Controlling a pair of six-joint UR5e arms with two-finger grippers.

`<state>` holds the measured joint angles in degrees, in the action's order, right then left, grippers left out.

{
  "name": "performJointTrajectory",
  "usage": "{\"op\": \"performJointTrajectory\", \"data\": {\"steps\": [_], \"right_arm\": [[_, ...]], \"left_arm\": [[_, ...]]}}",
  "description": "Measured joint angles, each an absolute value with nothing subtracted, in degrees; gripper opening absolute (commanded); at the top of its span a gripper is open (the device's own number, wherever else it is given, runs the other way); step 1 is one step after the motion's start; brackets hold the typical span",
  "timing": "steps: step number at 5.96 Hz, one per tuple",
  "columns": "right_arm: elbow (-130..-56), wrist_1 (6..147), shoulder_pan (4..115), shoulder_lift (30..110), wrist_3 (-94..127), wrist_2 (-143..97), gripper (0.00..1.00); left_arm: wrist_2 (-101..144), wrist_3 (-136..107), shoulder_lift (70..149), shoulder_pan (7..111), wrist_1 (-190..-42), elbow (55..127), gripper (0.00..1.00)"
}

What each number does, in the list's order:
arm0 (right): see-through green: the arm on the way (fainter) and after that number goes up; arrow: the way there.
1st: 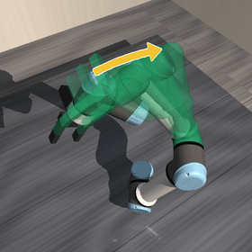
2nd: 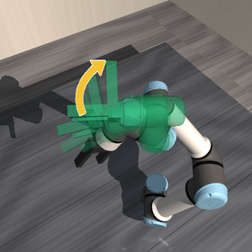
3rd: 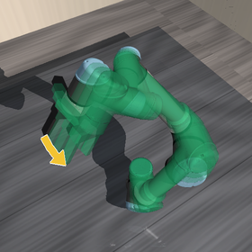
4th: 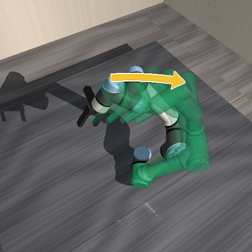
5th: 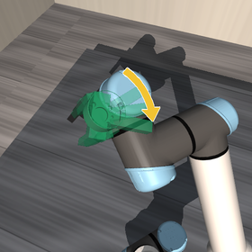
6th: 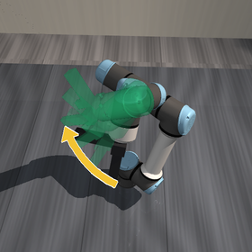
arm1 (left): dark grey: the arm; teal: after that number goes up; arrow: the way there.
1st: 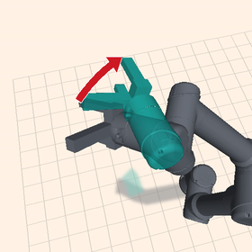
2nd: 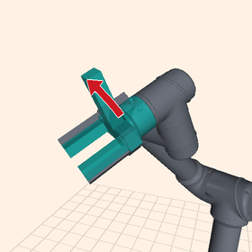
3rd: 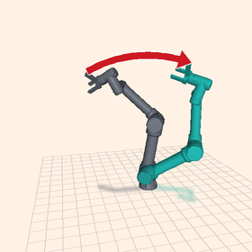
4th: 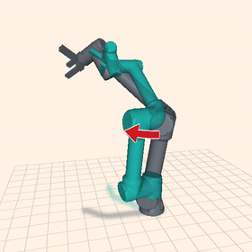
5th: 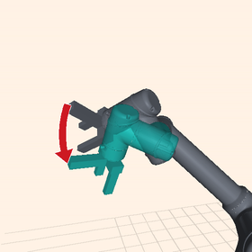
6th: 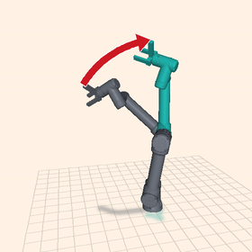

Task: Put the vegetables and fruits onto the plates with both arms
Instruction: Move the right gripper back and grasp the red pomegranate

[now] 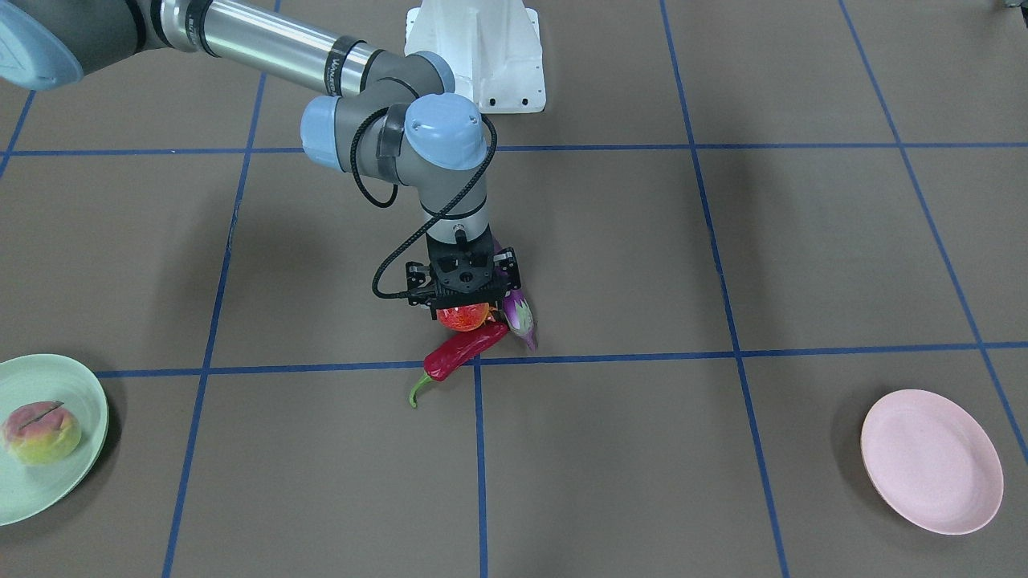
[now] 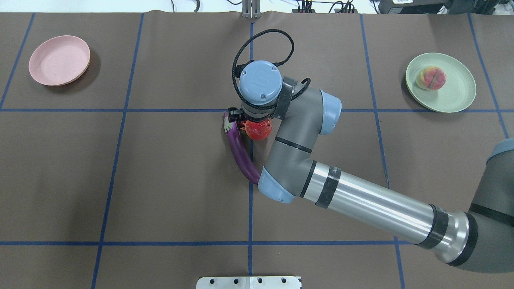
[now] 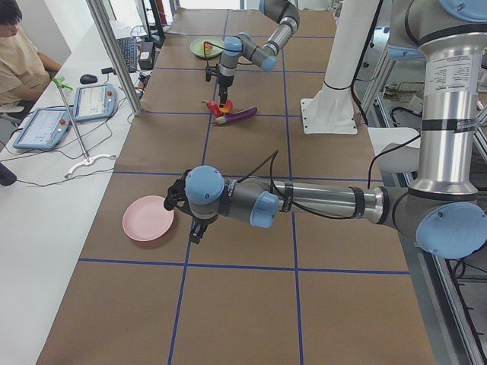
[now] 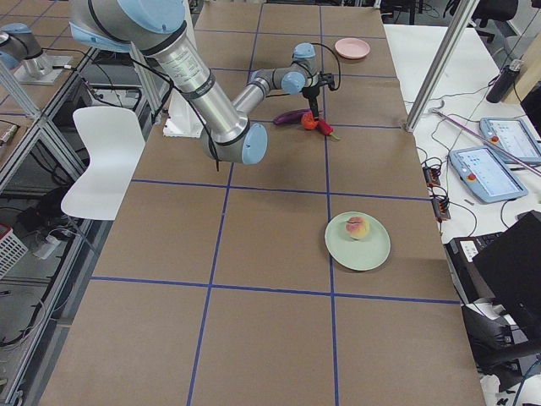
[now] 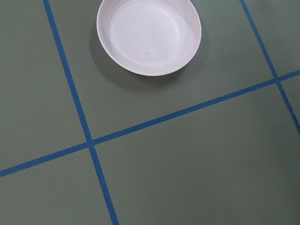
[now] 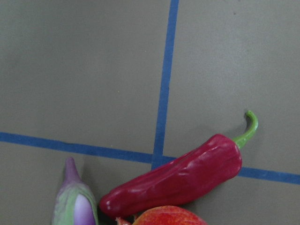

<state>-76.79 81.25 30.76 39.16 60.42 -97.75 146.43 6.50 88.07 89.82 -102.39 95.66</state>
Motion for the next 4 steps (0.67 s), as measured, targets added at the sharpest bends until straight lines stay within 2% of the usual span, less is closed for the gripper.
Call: {"op": "performJointTrajectory", "data": {"steps": [1,2,3,4], "right_arm": [[-76.7,82.1,29.7,39.3,60.1,-96.7,0.88],[-76.6,82.7,29.2,39.5,59.1,-96.2,0.05],[-76.6,83.2,29.0,39.4,58.0,-96.1,0.0],[-76.8,83.7,29.2,39.3,56.9,-96.3,0.0]], "left_arm": [[146.4,6.5,88.1,89.8,-102.4,95.6,1.0],[146.4,6.5,88.1,89.8,-102.4,95.6,1.0],[146.4,6.5,88.1,89.8,-102.4,95.5,1.0],[146.4,6.5,88.1,89.8,-102.4,95.5,1.0]]}}
